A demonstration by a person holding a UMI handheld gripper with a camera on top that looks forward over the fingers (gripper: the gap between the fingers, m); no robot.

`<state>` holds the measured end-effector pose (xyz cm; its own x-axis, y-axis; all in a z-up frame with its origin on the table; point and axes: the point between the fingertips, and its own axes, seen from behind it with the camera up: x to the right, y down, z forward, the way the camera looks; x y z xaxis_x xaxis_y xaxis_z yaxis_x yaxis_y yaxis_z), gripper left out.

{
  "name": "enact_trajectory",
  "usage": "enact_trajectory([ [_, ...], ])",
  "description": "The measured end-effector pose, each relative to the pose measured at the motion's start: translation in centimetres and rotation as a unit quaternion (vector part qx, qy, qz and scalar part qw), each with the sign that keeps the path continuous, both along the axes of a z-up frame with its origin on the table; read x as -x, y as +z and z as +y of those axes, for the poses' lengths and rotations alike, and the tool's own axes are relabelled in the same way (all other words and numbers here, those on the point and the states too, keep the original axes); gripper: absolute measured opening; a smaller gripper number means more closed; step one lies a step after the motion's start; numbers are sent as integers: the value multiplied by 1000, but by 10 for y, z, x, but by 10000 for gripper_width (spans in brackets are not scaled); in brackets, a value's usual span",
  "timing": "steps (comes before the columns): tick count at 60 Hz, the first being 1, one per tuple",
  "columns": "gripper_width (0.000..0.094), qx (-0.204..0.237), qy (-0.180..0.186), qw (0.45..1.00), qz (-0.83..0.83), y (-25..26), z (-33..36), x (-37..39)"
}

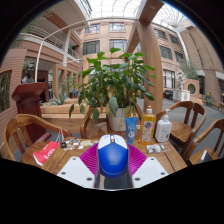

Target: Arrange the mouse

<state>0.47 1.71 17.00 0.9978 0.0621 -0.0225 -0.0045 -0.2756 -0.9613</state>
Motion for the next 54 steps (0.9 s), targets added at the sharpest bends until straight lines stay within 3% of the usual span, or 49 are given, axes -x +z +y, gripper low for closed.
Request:
enact_trajectory([
  [8,367,87,-44,995,-13,-98,12,-57],
  [21,487,171,-53,984,-9,-179,3,-78],
  [27,594,162,-56,985,-8,-168,4,-80],
  [33,871,151,-55,987,-22,-147,-5,-81],
  [36,831,144,-53,988,-22,-133,-16,-78],
  [54,857,109,-43,993,-34,-39,-120,-63],
])
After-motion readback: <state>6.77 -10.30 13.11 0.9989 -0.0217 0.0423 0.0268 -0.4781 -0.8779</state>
